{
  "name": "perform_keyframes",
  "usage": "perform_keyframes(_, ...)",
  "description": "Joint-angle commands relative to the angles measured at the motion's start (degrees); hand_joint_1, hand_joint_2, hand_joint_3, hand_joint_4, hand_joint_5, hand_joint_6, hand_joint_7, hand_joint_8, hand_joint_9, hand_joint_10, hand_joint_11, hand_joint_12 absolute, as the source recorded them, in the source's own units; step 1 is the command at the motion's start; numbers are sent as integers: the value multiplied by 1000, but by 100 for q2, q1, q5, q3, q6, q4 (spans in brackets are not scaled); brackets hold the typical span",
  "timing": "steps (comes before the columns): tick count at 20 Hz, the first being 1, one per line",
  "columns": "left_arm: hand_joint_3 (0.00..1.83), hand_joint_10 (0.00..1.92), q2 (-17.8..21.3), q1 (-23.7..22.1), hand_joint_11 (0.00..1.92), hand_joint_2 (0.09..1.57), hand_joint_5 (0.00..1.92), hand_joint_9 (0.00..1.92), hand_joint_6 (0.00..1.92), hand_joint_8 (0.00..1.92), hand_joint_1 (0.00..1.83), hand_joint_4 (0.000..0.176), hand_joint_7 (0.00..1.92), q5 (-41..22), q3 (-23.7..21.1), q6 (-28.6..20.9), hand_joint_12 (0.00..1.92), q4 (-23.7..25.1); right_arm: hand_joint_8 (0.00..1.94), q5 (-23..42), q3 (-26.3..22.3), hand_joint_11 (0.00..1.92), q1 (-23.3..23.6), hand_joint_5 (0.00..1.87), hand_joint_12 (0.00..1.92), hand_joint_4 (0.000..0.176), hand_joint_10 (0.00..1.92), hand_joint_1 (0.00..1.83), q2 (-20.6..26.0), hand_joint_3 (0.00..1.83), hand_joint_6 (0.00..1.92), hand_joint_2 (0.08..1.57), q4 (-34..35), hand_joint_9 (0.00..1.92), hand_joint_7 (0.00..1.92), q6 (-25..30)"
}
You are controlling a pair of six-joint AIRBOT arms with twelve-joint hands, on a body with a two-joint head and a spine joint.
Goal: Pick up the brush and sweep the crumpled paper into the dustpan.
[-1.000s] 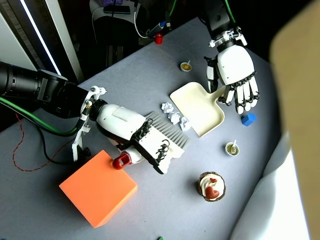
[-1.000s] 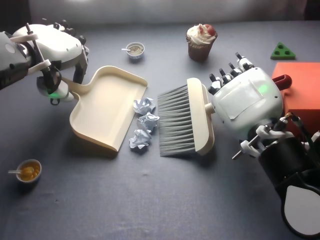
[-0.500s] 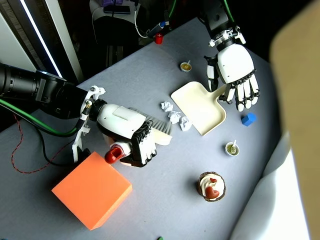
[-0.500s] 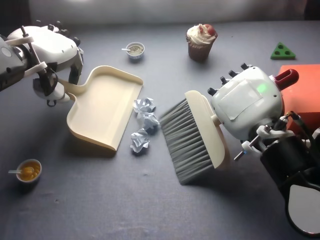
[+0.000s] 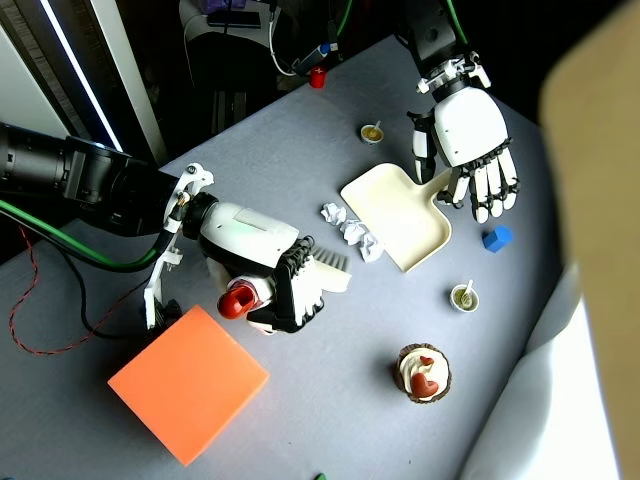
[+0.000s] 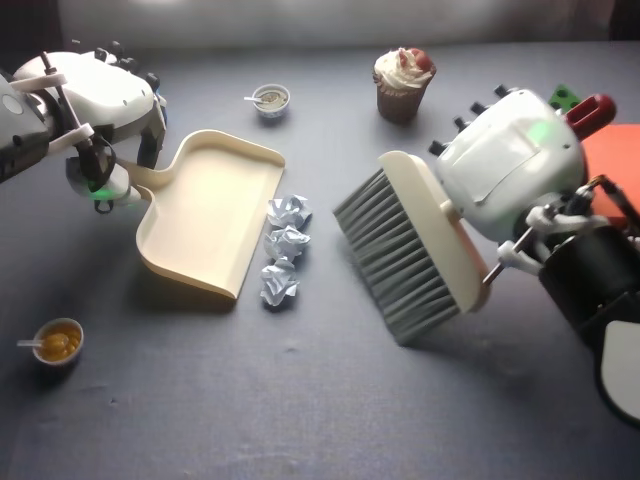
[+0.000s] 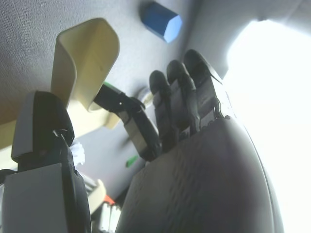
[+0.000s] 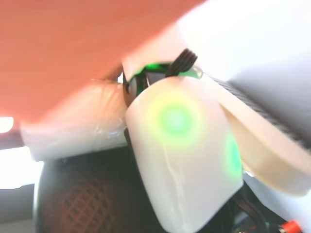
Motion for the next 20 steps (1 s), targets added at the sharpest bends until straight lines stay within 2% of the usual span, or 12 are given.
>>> perform_keyframes(1,0,1,77,-37,18,1118,981,231,977,2,1102,0,355,-489,7,-2,466,113,1941,-490,-77,1083,94,973,1921,176,1921,1636,65,0,1921,1148,-441,1039,988,-63)
perform_keyframes(4,1,1,75,-40,9,1126,966,227,1002,1,1092,0,365,-503,8,-2,476,100,1941,-362,-473,1033,288,964,1921,176,1921,1624,262,4,1921,1164,-178,1011,973,-117)
perform_keyframes(7,1,4,75,-39,6,1130,957,239,1014,2,1100,0,371,-503,11,-2,476,94,1941,-126,-755,1010,634,955,1921,176,1921,1616,422,0,1921,1160,426,996,966,-411)
perform_keyframes(10,0,7,81,-38,23,1121,977,239,983,7,1113,0,372,-485,8,-2,457,87,1941,216,-942,1005,1056,934,1921,176,1921,1591,591,0,1921,1164,1312,988,948,-1215)
perform_keyframes(14,1,3,89,-27,3,1125,969,232,997,2,1097,0,370,-474,9,-2,433,66,1941,381,-1037,997,1413,966,1921,176,1921,1598,648,0,1921,1162,2008,1011,989,-2852)
perform_keyframes(18,0,9,111,-27,59,1120,980,278,980,7,1097,0,407,-455,6,-2,461,65,1941,363,-1173,994,1685,963,1921,176,1921,1618,693,0,1921,1165,2413,1001,983,-4061)
perform_keyframes(20,1,1,115,-27,43,1122,973,264,991,0,1083,0,395,-438,6,-2,457,65,1941,135,-1227,1000,1769,965,1921,176,1921,1614,691,1,1921,1167,2429,1005,976,-4729)
